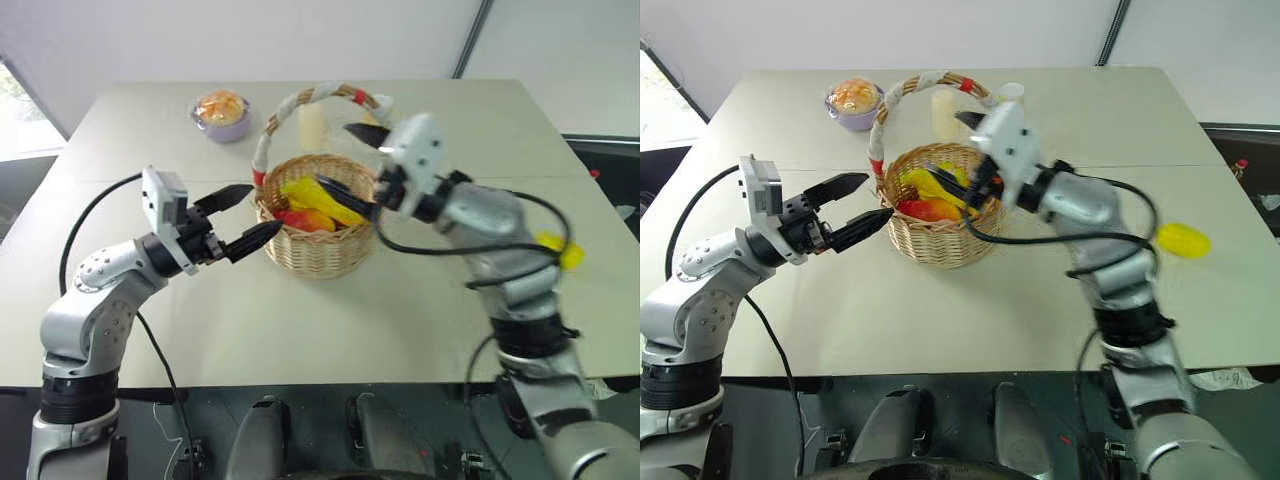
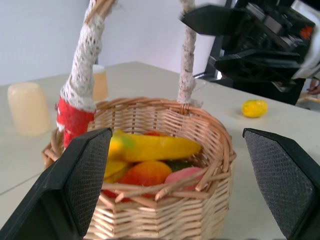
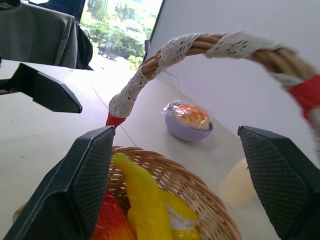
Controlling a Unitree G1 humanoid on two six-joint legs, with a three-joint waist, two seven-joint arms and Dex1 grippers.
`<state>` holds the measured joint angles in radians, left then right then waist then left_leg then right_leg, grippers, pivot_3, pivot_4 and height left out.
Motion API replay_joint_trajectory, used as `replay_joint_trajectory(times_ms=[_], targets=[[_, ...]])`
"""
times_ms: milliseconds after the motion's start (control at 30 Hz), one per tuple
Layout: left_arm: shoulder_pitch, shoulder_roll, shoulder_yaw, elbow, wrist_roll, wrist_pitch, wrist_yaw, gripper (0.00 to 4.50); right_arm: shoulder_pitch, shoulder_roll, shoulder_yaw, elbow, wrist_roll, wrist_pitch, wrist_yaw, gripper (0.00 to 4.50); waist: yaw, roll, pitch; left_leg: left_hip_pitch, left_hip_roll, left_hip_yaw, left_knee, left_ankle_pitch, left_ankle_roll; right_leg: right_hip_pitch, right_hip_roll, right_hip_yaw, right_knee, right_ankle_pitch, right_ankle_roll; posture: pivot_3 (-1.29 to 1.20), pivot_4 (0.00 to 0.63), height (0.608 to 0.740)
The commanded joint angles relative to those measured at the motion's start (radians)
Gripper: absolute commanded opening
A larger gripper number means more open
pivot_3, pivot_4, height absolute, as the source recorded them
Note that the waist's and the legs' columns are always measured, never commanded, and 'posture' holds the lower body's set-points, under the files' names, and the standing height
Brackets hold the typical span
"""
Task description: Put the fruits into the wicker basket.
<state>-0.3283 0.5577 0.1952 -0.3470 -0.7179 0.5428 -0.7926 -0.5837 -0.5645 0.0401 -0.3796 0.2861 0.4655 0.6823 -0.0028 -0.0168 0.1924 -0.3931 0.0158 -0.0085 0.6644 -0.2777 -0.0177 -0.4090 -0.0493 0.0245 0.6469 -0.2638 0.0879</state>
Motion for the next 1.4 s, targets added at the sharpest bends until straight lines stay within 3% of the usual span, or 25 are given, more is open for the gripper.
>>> replay_joint_trajectory(times_ms=[33, 133, 267, 433, 833, 933, 1000, 1067, 1200, 1300, 1400], targets=[[-0.035, -0.013, -0.045, -0.025, -0.027, 0.007, -0.024, 4.5, 0.141, -0.166, -0.177, -0.045, 0.022, 0.066, 0.067, 4.08, 0.001, 0.0, 0.0, 0.0, 0.0, 0.001, 0.0, 0.0, 0.001, 0.0, 0.0, 0.0, 0.0, 0.0, 0.0, 0.0, 0.15, 0.74], [-0.057, -0.036, -0.095, -0.032, -0.029, 0.012, -0.032, 4.5, 0.331, -0.334, -0.278, 0.034, -0.07, 0.026, 0.102, 4.08, 0.007, 0.0, 0.0, 0.001, -0.001, 0.003, 0.0, -0.001, 0.001, 0.001, 0.0, 0.001, -0.001, 0.0, 0.0, 0.0, 0.15, 0.74], [-0.071, -0.065, -0.174, -0.054, -0.011, 0.016, -0.046, 4.5, 0.465, -0.437, -0.322, 0.233, -0.189, -0.025, 0.044, 4.08, -0.006, 0.0, 0.0, 0.002, -0.001, 0.004, 0.0, -0.001, 0.001, 0.001, 0.002, 0.002, -0.001, 0.0, 0.0, 0.0, 0.15, 0.74], [-0.062, -0.065, -0.234, -0.076, 0.017, 0.004, -0.058, 4.5, 0.441, -0.472, -0.263, 0.458, -0.302, -0.145, -0.017, 4.08, -0.025, 0.001, 0.0, 0.004, 0.0, 0.005, 0.0, 0.0, 0.001, 0.0, 0.006, 0.005, 0.001, 0.0, 0.0, 0.0, 0.15, 0.74], [-0.025, -0.061, -0.223, -0.118, 0.013, 0.013, -0.032, 4.5, 0.215, -0.424, -0.106, 0.912, -0.443, -0.4, -0.098, 4.08, -0.019, 0.002, 0.0, 0.003, 0.0, 0.005, 0.0, 0.0, 0.001, 0.001, 0.005, 0.005, 0.001, 0.0, 0.0, 0.0, 0.15, 0.74], [-0.02, -0.061, -0.223, -0.117, 0.015, 0.009, -0.028, 4.5, 0.187, -0.411, -0.102, 0.96, -0.444, -0.429, -0.117, 3.21, -0.015, 0.002, 0.0, 0.003, 0.0, 0.005, 0.001, 0.0, 0.0, 0.001, 0.005, 0.005, 0.001, 0.0, 0.0, 0.0, 0.15, 0.74], [-0.02, -0.062, -0.224, -0.116, 0.016, 0.007, -0.028, 4.5, 0.179, -0.408, -0.103, 0.974, -0.446, -0.443, -0.126, 2.2, -0.015, 0.002, 0.0, 0.003, 0.0, 0.005, 0.001, 0.0, 0.0, 0.001, 0.005, 0.005, 0.001, 0.0, 0.0, 0.0, 0.15, 0.74], [-0.02, -0.061, -0.223, -0.114, 0.017, 0.005, -0.029, 4.5, 0.186, -0.416, -0.105, 0.96, -0.456, -0.454, -0.141, 1.68, -0.015, 0.002, 0.0, 0.003, 0.0, 0.005, 0.001, 0.0, 0.0, 0.001, 0.005, 0.005, 0.001, 0.0, 0.0, 0.0, 0.15, 0.74], [-0.019, -0.041, -0.202, -0.101, 0.021, 0.001, -0.037, 4.5, 0.222, -0.44, -0.132, 0.831, -0.446, -0.486, -0.124, 1.68, -0.015, 0.002, 0.0, 0.003, 0.0, 0.005, 0.001, 0.0, 0.0, 0.001, 0.005, 0.005, 0.001, 0.0, 0.0, 0.0, 0.15, 0.74], [0.005, 0.016, -0.094, -0.06, -0.005, 0.005, -0.042, 4.5, 0.29, -0.421, -0.174, 0.465, -0.261, -0.471, 0.037, 1.68, -0.022, 0.004, 0.0, 0.003, 0.0, 0.005, 0.001, 0.0, 0.0, 0.0, 0.005, 0.006, 0.002, 0.0, 0.0, 0.0, 0.15, 0.74], [0.036, 0.068, -0.006, -0.019, -0.018, 0.003, -0.056, 4.5, 0.272, -0.339, -0.178, 0.146, 0.006, -0.279, 0.114, 1.68, -0.038, 0.004, 0.0, 0.004, 0.004, 0.002, 0.0, 0.0, 0.001, 0.0, 0.008, 0.006, 0.003, 0.0, 0.0, 0.0, 0.15, 0.74]])
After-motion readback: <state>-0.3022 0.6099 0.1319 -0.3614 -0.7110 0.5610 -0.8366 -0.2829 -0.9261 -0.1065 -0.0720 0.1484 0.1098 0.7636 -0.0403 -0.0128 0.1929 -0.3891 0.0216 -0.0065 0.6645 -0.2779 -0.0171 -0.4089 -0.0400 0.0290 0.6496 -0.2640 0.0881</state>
